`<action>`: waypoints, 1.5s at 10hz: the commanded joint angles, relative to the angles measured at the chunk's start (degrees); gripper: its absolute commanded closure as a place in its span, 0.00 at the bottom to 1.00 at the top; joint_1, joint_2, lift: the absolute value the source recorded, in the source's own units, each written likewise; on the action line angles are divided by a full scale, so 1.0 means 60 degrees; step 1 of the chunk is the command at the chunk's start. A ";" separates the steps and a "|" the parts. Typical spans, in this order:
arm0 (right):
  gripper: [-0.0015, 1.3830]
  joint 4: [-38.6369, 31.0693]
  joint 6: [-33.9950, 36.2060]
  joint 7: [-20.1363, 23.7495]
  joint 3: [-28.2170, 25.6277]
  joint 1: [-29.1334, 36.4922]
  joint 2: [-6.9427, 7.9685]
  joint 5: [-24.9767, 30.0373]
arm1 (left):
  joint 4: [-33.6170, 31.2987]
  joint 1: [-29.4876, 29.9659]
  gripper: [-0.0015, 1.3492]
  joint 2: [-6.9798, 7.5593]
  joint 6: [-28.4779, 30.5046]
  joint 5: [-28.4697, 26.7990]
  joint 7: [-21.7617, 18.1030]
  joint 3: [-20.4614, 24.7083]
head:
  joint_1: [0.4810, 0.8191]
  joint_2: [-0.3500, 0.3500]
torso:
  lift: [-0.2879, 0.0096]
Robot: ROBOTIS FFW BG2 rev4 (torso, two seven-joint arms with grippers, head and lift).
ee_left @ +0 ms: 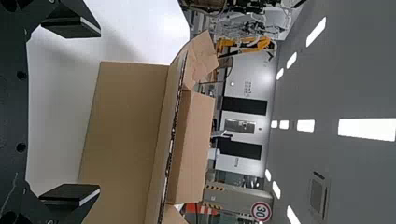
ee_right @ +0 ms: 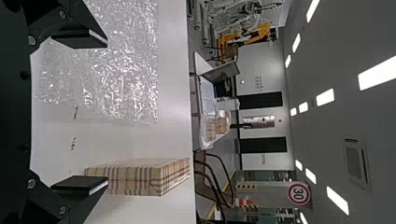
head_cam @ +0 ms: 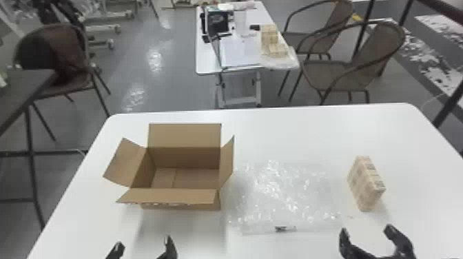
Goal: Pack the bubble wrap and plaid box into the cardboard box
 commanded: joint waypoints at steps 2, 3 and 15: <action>0.18 -0.0001 0.0000 0.0000 0.0012 0.0002 0.0014 -0.0011 | 0.0001 0.0000 0.10 0.0000 -0.0017 0.0006 0.0000 0.0011 | 0.63 0.64 | 0.67; 0.18 -0.0001 0.0000 0.0000 -0.0003 0.0002 0.0028 -0.0011 | 0.0016 0.0000 0.10 0.0000 -0.0017 0.0020 0.0000 0.0011 | 0.63 0.64 | 0.67; 0.18 0.0028 0.0073 0.0059 0.0012 0.0031 0.0058 -0.0114 | -0.0775 -0.0263 0.11 -0.0571 0.0701 0.0621 -0.0893 0.2047 | 0.63 0.75 | 0.67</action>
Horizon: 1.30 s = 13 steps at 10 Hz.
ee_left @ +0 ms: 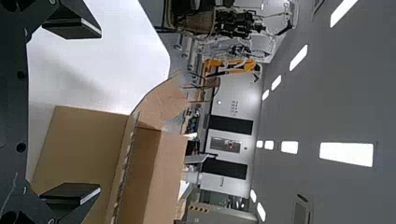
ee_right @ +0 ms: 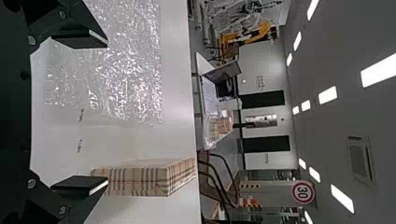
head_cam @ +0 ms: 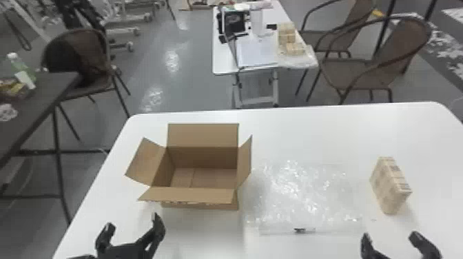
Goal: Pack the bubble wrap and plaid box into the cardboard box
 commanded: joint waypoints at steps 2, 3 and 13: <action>0.18 0.0012 0.0024 0.0007 -0.0003 0.0029 -0.0004 -0.0035 | -0.0972 -0.0258 0.11 -0.0910 0.1381 -0.0067 -0.0910 0.1669 | 0.63 0.82 | 0.67; 0.18 0.0012 0.0024 0.0007 -0.0003 0.0029 -0.0004 -0.0050 | -0.1207 -0.0888 0.11 -0.0950 0.2451 0.0007 -0.2111 0.2606 | 0.63 0.85 | 0.67; 0.18 0.0217 0.0200 0.0241 0.0070 -0.0351 0.0011 -0.0064 | 0.0903 -0.4799 0.16 -0.0544 0.7094 0.0944 -0.6418 0.3983 | 0.63 0.86 | 0.67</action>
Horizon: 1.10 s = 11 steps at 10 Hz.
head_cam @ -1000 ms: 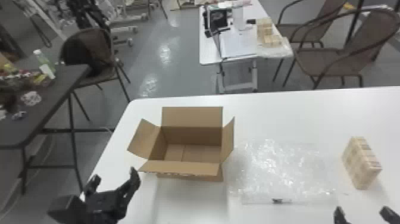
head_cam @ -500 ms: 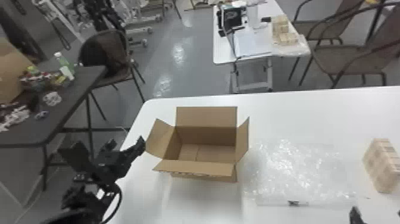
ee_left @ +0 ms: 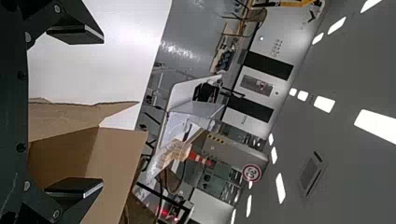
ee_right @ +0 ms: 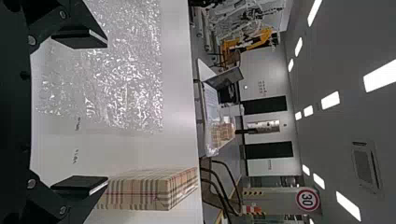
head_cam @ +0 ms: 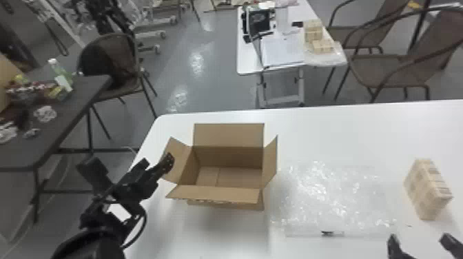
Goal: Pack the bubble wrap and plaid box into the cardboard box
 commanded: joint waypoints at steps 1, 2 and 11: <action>0.18 0.0035 0.0001 0.0055 0.0000 -0.0087 0.0000 -0.0038 | 0.0664 -0.0331 0.16 0.0087 -0.0133 -0.0055 -0.0133 -0.0221 | 0.63 0.84 | 0.67; 0.18 0.0079 0.0016 0.0099 0.0000 -0.0131 0.0000 -0.0097 | 0.0854 -0.0375 0.16 0.0262 -0.0118 -0.0128 -0.0133 -0.0294 | 0.63 0.83 | 0.67; 0.18 0.0108 0.0016 0.0128 0.0000 -0.0131 0.0000 -0.0170 | 0.1264 -0.0477 0.90 -0.0031 -0.0748 -0.0362 0.0043 -0.0030 | 0.63 0.85 | 0.67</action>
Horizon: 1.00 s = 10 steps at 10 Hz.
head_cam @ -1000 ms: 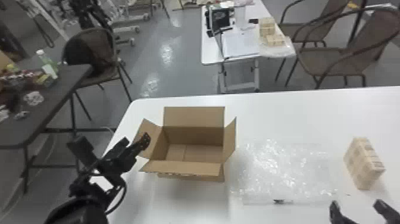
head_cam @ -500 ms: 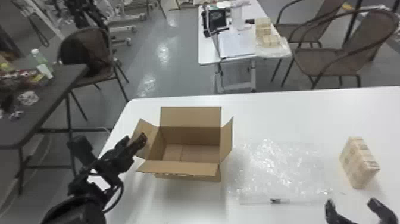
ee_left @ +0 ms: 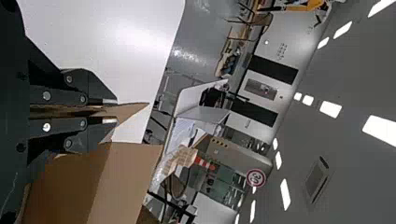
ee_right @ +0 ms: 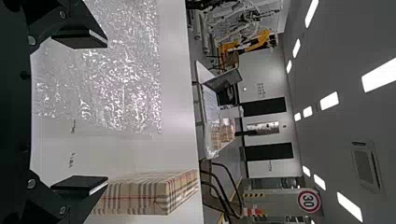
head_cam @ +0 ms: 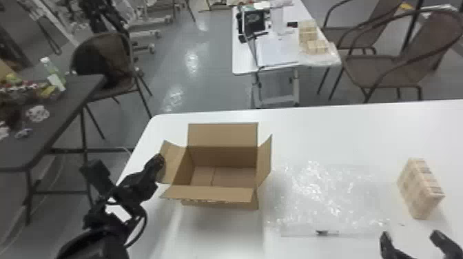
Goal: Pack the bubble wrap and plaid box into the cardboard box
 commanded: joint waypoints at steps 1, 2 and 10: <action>0.18 -0.0013 -0.0001 0.0000 0.0000 0.0014 0.0013 0.0015 | -0.0027 0.0003 0.90 -0.0103 -0.0056 -0.0129 0.0000 0.0028 | 0.63 0.85 | 0.67; 0.18 -0.0028 -0.0001 -0.0015 0.0000 0.0014 0.0013 0.0000 | -0.0027 0.0003 0.90 -0.0118 -0.0173 -0.0129 0.0000 -0.0016 | 0.63 0.85 | 0.67; 0.18 -0.1566 0.3295 -0.0029 0.0279 -0.0894 0.0535 0.0088 | -0.0335 0.0077 0.90 -0.0294 -0.0334 0.0017 0.0044 -0.0397 | 0.63 0.84 | 0.67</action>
